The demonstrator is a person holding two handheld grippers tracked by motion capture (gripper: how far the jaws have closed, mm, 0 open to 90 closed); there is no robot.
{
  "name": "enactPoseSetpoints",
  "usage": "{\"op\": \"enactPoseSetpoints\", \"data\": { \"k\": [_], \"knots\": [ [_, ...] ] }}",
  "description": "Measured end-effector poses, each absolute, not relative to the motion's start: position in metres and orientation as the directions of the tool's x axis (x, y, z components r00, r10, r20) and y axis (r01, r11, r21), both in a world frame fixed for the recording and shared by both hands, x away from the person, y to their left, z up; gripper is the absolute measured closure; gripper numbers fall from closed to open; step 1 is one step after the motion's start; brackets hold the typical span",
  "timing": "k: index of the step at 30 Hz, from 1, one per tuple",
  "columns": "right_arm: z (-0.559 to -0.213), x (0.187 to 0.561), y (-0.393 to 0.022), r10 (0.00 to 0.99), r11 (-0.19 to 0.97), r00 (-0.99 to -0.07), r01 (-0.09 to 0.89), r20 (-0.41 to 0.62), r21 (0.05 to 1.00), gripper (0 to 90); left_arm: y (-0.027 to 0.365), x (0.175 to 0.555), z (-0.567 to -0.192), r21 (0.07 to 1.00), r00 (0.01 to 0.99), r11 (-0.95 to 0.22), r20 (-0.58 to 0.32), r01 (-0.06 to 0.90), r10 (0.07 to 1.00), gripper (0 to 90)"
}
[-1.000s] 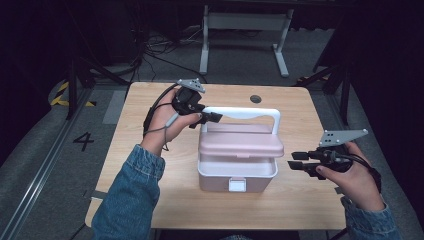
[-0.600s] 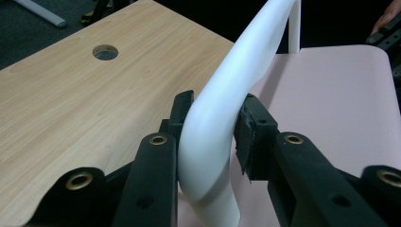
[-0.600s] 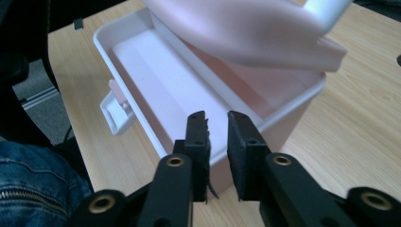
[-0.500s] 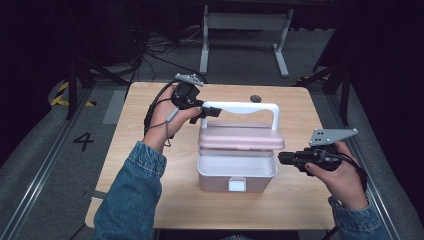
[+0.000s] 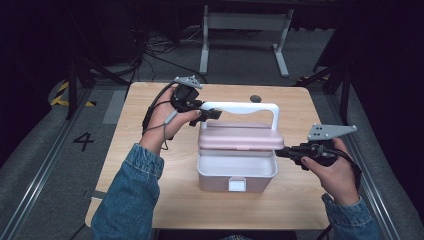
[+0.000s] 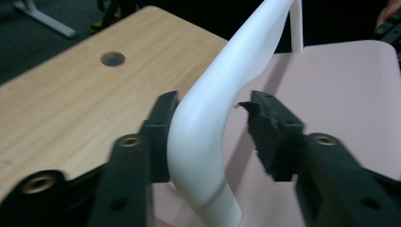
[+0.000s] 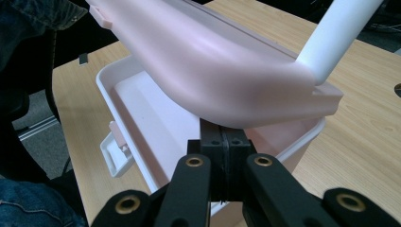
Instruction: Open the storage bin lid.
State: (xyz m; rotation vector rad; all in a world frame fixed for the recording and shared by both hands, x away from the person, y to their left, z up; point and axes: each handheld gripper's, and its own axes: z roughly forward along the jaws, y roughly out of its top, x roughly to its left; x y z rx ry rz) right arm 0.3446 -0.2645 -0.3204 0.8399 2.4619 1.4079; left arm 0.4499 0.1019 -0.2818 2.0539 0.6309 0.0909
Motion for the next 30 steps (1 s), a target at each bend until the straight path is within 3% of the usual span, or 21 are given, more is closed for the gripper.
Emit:
{"op": "enactPoseSetpoints", "data": {
  "k": [6,30],
  "knots": [
    [-0.319,0.347,-0.263,0.553,0.387,-0.824,0.382,0.12,0.839,90.0,0.115,0.442,-0.28,0.819,0.857,-0.439,-0.118,0.369,0.501,38.6],
    [-0.31,0.359,-0.259,0.56,0.335,-0.82,0.358,0.122,0.872,90.0,0.163,0.395,-0.295,0.779,0.862,-0.54,-0.002,0.319,0.506,35.3]
  ]
}}
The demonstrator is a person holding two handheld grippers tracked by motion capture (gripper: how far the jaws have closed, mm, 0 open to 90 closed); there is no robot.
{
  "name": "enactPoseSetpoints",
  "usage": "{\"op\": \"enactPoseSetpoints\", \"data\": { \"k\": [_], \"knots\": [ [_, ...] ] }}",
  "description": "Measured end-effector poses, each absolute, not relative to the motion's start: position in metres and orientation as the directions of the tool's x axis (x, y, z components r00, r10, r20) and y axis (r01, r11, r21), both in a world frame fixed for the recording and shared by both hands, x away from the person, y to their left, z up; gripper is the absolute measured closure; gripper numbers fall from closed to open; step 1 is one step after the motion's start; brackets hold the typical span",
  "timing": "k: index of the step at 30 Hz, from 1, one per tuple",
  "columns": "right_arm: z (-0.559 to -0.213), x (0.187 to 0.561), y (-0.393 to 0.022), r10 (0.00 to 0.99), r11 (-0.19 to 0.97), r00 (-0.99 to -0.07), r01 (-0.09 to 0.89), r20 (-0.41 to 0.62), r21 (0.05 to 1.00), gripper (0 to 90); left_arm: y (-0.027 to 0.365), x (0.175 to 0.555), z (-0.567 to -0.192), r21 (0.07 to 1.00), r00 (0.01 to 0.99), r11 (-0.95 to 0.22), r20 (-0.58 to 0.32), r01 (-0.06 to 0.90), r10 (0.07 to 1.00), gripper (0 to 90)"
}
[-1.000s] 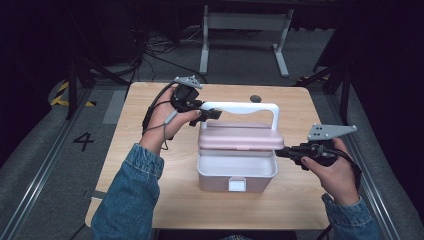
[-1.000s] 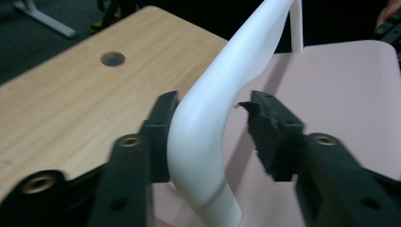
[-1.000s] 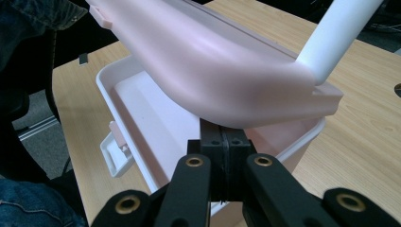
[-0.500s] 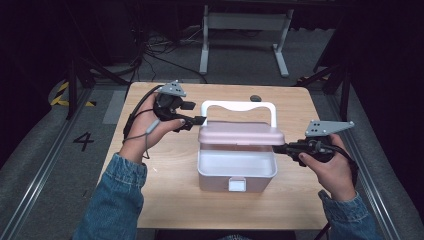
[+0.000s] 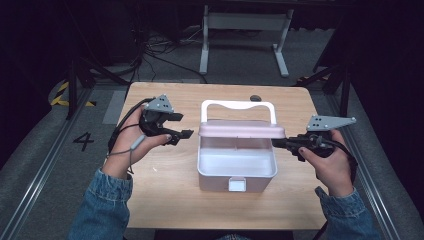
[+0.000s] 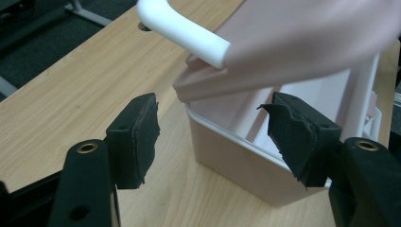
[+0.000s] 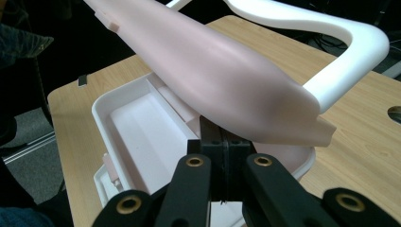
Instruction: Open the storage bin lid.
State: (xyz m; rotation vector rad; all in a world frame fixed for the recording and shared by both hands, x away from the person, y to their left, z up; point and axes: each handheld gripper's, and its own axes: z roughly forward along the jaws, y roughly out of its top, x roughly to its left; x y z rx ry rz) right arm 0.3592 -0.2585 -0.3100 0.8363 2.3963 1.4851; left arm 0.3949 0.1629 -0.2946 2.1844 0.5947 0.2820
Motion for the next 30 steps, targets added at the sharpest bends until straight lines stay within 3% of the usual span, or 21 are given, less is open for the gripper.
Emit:
{"op": "enactPoseSetpoints", "data": {
  "k": [14,20,30],
  "knots": [
    [-0.307,0.362,-0.261,0.564,0.3,-0.814,0.359,0.14,0.884,90.0,0.128,0.393,-0.3,0.788,0.902,-0.574,0.056,0.223,0.428,32.8],
    [-0.307,0.363,-0.263,0.566,0.292,-0.811,0.37,0.153,0.882,90.0,0.113,0.395,-0.295,0.81,0.898,-0.561,0.108,0.169,0.426,35.9],
    [-0.307,0.362,-0.267,0.568,0.271,-0.804,0.383,0.174,0.883,90.0,0.102,0.403,-0.294,0.837,0.918,-0.534,0.113,0.118,0.38,42.2]
  ]
}}
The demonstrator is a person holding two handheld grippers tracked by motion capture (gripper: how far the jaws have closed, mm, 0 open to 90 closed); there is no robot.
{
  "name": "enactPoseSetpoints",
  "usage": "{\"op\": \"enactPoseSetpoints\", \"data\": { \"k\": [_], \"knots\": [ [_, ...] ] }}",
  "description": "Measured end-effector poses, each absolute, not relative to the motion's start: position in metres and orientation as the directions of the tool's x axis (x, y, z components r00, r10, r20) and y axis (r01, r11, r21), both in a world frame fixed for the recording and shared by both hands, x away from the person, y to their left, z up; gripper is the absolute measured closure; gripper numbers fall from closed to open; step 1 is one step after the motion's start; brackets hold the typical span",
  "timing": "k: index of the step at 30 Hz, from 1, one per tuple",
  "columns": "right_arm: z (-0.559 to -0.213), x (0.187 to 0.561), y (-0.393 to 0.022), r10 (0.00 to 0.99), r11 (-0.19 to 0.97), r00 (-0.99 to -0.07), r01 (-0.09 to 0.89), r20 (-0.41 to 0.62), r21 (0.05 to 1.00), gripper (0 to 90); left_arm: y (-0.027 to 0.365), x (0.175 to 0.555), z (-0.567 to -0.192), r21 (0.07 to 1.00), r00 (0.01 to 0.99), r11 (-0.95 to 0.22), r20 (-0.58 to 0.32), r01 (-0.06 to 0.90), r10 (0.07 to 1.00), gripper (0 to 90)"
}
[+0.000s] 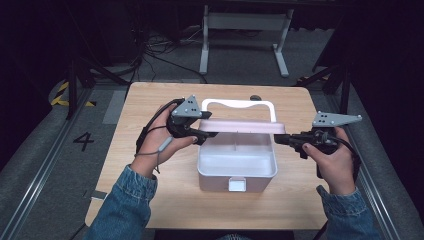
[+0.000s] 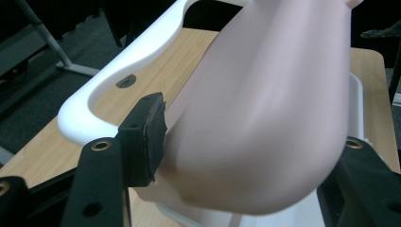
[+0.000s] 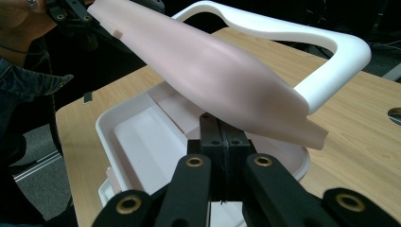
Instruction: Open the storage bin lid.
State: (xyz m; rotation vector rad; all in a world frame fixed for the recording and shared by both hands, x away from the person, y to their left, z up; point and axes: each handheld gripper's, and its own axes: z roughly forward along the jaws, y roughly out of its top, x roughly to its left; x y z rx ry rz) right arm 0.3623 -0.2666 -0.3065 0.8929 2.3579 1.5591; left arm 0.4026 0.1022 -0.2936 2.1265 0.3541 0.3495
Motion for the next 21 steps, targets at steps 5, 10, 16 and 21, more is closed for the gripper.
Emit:
{"op": "enactPoseSetpoints", "data": {
  "k": [5,10,16,21],
  "knots": [
    [-0.306,0.361,-0.269,0.568,0.263,-0.803,0.384,0.18,0.885,90.0,0.099,0.404,-0.293,0.847,0.92,-0.525,0.139,0.081,0.366,46.7],
    [-0.305,0.357,-0.272,0.574,0.268,-0.8,0.386,0.175,0.883,90.0,0.099,0.407,-0.29,0.85,0.914,-0.521,0.149,0.077,0.377,50.9],
    [-0.307,0.354,-0.28,0.597,0.268,-0.783,0.398,0.173,0.877,89.6,0.099,0.416,-0.282,0.845,0.914,-0.526,0.136,0.094,0.383,54.6],
    [-0.309,0.351,-0.289,0.618,0.257,-0.766,0.409,0.176,0.876,89.4,0.102,0.428,-0.279,0.859,0.921,-0.497,0.087,0.123,0.379,56.6]
  ]
}}
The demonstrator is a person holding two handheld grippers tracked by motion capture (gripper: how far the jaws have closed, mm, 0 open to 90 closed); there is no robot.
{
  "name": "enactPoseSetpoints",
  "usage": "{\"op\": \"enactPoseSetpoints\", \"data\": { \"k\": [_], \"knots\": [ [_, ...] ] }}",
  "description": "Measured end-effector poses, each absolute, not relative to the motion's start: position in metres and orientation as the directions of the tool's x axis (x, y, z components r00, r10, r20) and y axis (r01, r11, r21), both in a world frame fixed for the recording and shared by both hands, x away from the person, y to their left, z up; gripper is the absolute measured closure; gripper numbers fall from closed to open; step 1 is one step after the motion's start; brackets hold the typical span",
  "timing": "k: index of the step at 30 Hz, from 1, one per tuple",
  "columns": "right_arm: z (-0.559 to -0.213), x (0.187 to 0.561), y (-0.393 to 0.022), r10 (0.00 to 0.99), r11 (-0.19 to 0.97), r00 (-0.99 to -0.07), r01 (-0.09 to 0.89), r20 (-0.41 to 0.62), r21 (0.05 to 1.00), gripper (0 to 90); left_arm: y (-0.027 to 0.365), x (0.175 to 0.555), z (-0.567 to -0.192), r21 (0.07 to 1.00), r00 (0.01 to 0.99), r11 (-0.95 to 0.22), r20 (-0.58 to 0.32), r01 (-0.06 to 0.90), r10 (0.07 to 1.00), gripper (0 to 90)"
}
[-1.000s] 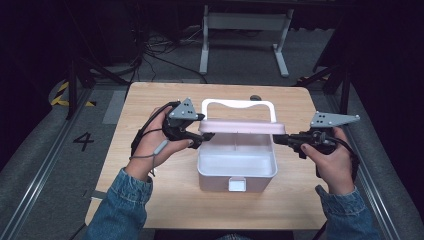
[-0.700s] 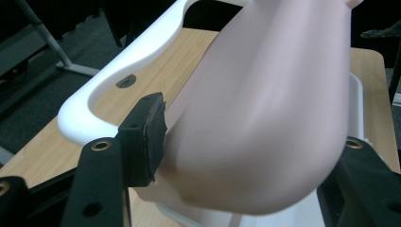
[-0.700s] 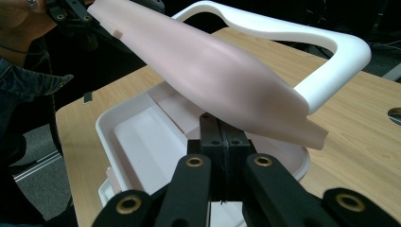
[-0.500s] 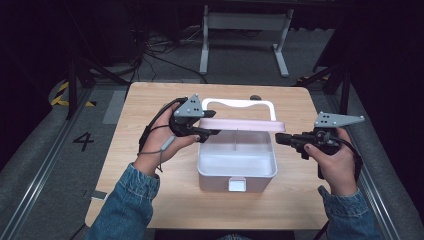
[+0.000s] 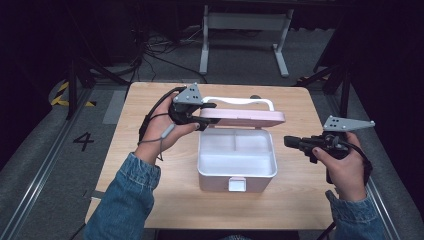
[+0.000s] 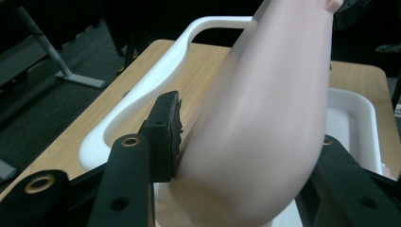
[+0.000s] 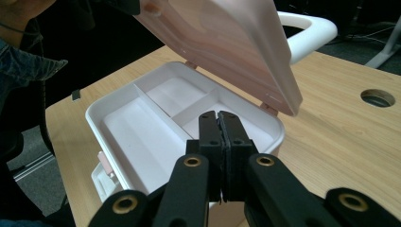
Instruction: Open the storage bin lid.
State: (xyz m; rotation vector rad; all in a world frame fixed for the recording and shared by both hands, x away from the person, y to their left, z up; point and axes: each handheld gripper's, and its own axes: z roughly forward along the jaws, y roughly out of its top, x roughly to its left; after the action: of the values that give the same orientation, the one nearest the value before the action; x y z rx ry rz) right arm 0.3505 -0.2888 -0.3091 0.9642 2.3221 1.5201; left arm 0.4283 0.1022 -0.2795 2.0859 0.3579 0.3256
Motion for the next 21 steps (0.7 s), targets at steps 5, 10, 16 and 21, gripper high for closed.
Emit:
{"op": "enactPoseSetpoints", "data": {
  "k": [5,10,16,21],
  "knots": [
    [-0.31,0.346,-0.295,0.634,0.252,-0.753,0.417,0.177,0.873,89.0,0.105,0.44,-0.277,0.866,0.927,-0.479,0.051,0.145,0.373,58.9],
    [-0.312,0.342,-0.3,0.648,0.244,-0.739,0.427,0.181,0.871,88.8,0.108,0.451,-0.277,0.879,0.93,-0.446,0.007,0.169,0.366,60.5],
    [-0.313,0.339,-0.304,0.659,0.239,-0.73,0.435,0.184,0.868,88.4,0.11,0.461,-0.28,0.898,0.914,-0.373,-0.073,0.234,0.399,61.9],
    [-0.314,0.339,-0.305,0.66,0.239,-0.728,0.436,0.184,0.868,88.2,0.109,0.466,-0.279,0.898,0.893,-0.352,-0.09,0.264,0.442,63.9]
  ]
}}
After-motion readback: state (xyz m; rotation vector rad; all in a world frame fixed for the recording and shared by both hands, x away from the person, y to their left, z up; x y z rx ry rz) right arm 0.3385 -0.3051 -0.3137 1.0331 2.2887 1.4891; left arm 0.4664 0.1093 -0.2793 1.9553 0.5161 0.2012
